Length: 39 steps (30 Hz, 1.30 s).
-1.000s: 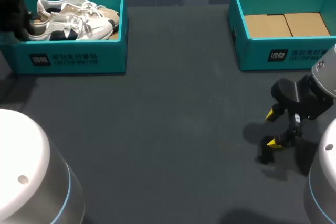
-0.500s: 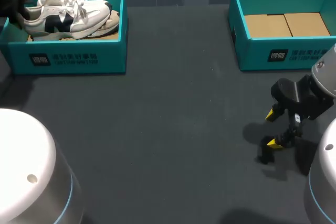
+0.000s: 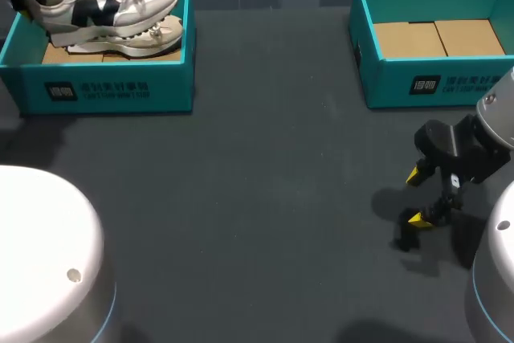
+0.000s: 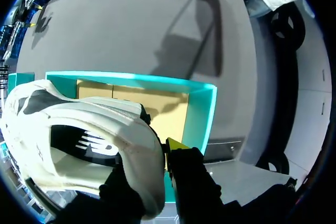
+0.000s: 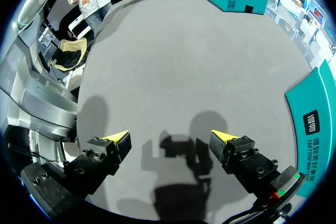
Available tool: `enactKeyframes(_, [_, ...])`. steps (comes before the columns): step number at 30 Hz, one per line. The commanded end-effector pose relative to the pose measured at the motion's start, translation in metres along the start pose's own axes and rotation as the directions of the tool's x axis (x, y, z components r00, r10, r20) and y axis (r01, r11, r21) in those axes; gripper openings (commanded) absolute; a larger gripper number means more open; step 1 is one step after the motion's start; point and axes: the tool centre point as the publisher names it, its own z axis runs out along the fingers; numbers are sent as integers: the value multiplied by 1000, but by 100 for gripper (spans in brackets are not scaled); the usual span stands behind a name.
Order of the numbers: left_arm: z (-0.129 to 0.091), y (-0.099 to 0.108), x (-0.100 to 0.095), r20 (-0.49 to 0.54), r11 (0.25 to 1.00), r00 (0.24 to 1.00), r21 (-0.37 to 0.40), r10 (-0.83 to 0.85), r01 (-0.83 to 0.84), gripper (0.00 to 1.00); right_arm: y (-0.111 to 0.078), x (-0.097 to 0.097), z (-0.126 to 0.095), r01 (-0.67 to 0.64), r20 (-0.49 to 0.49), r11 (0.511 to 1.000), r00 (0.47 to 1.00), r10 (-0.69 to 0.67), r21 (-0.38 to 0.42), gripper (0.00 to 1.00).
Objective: Take the shoe out of the shoebox, open the shoe tongue, remove and reinsert the insole, then place the shoe into the shoebox
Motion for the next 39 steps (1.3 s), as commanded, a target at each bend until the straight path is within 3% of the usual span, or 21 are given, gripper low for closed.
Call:
enactKeyframes(1, [-36,-11,-7,-17,1000,1000,10,4,-4,0,0,1,1,0,2,1000,1000,0,1,100])
enactKeyframes(9, [-71,-42,-34,-48,1000,999,20,11,-10,0,0,1,1,0,2,1000,1000,0,1,100])
enactKeyframes(22, [-110,-137,-85,-99,1000,995,0,15,-15,0,0,1,1,0,2,1000,1000,0,1,100])
enactKeyframes(29, [-109,-193,-117,-126,999,991,-2,37,-38,0,0,1,1,0,2,1000,1000,0,1,100])
enactKeyframes(39, [-91,-270,-166,-159,997,984,16,83,-81,0,0,1,1,0,2,1000,1000,0,1,100])
